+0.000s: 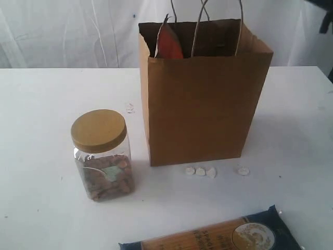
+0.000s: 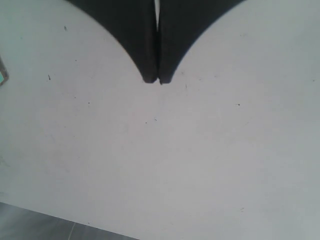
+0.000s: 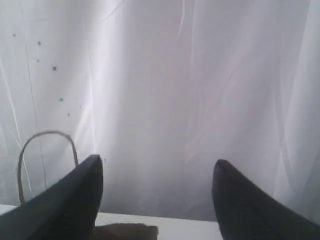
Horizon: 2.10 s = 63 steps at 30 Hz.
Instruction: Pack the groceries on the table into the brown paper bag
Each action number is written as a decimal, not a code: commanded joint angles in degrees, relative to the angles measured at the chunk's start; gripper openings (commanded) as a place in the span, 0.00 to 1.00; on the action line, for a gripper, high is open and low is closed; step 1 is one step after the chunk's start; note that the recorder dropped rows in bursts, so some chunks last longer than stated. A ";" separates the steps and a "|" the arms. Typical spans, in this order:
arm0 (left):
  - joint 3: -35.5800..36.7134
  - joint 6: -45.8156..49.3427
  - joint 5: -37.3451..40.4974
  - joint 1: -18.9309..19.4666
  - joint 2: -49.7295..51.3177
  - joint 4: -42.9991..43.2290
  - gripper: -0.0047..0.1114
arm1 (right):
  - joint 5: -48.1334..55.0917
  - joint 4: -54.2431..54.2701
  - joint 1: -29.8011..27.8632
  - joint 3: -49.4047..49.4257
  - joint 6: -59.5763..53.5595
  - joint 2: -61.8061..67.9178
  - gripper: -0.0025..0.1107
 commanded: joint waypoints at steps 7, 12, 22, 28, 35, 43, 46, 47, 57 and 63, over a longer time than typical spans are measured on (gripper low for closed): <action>0.25 0.14 -0.04 0.18 -0.22 0.03 0.04 | -26.09 17.14 -3.26 4.53 -40.90 -6.98 0.02; 0.25 0.14 -0.04 0.18 -0.22 0.03 0.04 | -22.52 17.14 -10.04 23.36 -34.22 -7.83 0.02; 0.25 0.14 -0.04 0.18 -0.22 0.03 0.04 | -24.83 17.14 -8.05 28.95 -1.99 -35.21 0.02; 0.25 0.14 -0.04 0.18 -0.22 0.03 0.04 | 19.33 6.52 -8.05 27.98 7.06 -53.94 0.02; 0.25 0.14 0.08 0.18 -0.22 0.03 0.04 | 52.68 -20.25 -8.05 21.48 5.84 -58.86 0.02; 0.25 0.14 0.07 0.18 -0.22 0.13 0.04 | 72.15 -81.92 -8.28 17.71 35.27 -53.16 0.02; 0.25 0.14 0.07 0.18 -0.22 0.13 0.04 | 81.53 -93.55 -8.28 17.61 42.53 -51.13 0.02; 0.25 0.14 0.07 0.18 -0.22 0.13 0.04 | 82.36 -95.54 -8.28 17.61 44.92 -51.13 0.02; 0.25 0.14 0.07 0.18 -0.22 0.25 0.04 | 68.71 -87.73 -8.28 17.61 79.12 -52.30 0.02; 0.25 0.14 0.07 0.18 -0.22 0.25 0.04 | 69.09 -86.87 -8.28 17.61 88.60 -52.30 0.02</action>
